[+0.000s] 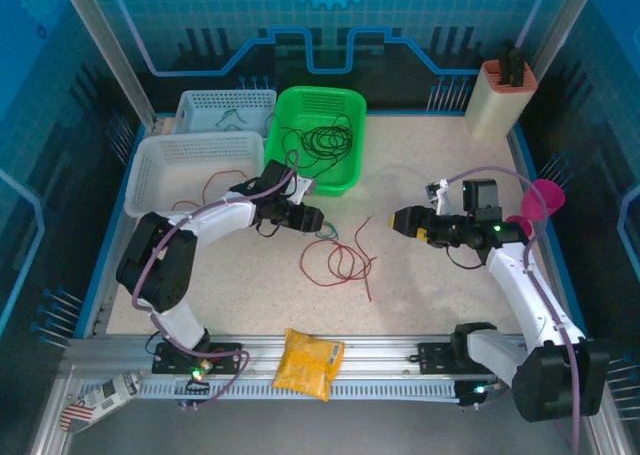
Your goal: Untangle the cables
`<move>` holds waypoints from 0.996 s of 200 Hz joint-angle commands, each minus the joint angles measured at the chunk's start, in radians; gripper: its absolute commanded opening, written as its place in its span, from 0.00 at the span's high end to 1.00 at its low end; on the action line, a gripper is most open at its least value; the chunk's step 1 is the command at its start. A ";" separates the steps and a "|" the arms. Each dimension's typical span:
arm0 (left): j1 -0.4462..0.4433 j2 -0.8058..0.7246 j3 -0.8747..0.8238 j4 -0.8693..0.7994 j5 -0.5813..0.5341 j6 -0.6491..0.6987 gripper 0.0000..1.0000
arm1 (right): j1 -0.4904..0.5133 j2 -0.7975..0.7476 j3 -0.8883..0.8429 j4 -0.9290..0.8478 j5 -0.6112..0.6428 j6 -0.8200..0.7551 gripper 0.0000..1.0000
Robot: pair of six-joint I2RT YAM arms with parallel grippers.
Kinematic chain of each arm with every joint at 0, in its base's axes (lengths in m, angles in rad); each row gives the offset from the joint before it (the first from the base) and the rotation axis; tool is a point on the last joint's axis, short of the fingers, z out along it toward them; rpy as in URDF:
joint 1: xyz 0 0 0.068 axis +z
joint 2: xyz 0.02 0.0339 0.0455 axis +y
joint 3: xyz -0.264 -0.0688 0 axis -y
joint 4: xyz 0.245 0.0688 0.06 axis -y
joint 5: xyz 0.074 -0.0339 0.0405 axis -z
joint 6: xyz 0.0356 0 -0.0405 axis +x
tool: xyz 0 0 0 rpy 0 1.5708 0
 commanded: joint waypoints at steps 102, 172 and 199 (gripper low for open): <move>-0.004 0.112 -0.024 0.058 -0.006 -0.014 0.69 | 0.016 -0.005 -0.010 -0.019 -0.016 0.005 0.13; 0.001 0.117 -0.019 0.078 0.048 -0.017 1.00 | 0.013 -0.015 0.011 -0.036 -0.008 -0.009 0.11; 0.002 0.004 -0.006 0.060 0.064 -0.016 1.00 | 0.013 -0.017 0.012 -0.035 -0.004 -0.007 0.10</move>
